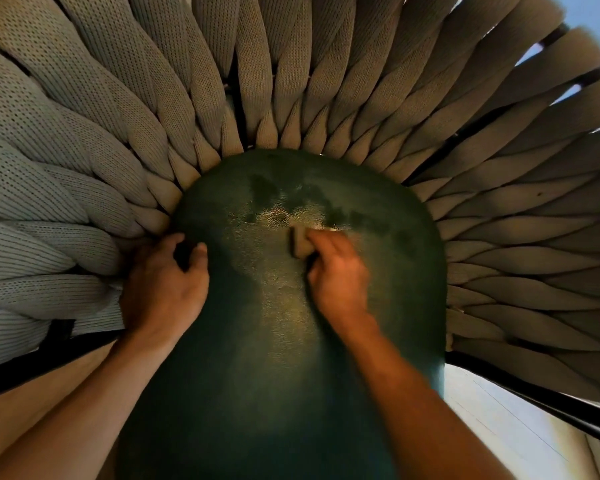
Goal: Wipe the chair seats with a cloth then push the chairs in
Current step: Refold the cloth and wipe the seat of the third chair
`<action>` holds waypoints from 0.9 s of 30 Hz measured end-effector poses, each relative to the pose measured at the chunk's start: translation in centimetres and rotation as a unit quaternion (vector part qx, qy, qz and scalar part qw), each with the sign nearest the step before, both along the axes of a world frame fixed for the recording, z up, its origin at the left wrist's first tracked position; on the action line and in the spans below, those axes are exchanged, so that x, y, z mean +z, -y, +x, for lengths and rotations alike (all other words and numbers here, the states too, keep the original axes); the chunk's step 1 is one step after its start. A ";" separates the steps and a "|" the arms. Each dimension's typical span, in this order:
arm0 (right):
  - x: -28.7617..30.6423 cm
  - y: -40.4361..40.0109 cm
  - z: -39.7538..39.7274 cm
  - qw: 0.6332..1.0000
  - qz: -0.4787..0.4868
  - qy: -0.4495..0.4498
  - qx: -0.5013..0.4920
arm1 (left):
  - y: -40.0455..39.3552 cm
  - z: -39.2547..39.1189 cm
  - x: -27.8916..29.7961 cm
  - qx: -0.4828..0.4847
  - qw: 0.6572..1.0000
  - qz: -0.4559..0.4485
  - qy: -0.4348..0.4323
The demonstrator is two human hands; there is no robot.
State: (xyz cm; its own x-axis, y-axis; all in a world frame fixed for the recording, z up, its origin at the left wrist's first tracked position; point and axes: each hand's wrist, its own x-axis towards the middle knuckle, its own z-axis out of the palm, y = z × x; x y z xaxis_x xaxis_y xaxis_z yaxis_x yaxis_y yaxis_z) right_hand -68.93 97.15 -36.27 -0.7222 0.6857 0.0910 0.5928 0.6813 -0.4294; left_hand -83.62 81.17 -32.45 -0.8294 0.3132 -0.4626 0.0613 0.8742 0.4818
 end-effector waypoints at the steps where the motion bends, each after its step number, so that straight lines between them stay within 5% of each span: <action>1: 0.1 -1.5 1.8 1.000 0.004 0.001 -0.012 | -0.1 0.1 0.0 -0.005 1.000 -0.008 -0.009; 9: 0.3 -10.2 10.6 0.991 0.024 0.083 -0.102 | -0.9 0.3 -0.7 -0.018 0.999 -0.008 -0.050; 17: 0.2 -10.4 10.4 0.972 0.015 0.020 -0.233 | -1.3 -0.6 -1.0 -0.037 0.996 -0.050 -0.057; 27: -0.4 -0.8 -2.2 0.996 -0.065 -0.040 -0.036 | -1.5 -1.1 -0.8 0.015 0.998 0.000 -0.067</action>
State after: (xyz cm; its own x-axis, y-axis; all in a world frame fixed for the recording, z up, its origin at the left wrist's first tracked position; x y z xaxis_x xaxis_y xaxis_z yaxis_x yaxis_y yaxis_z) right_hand -71.10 97.97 -36.72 -0.6655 0.7445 0.0525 0.5983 0.5742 -0.5588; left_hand -84.74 82.70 -33.24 -0.8924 0.2883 -0.3471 0.0996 0.8762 0.4715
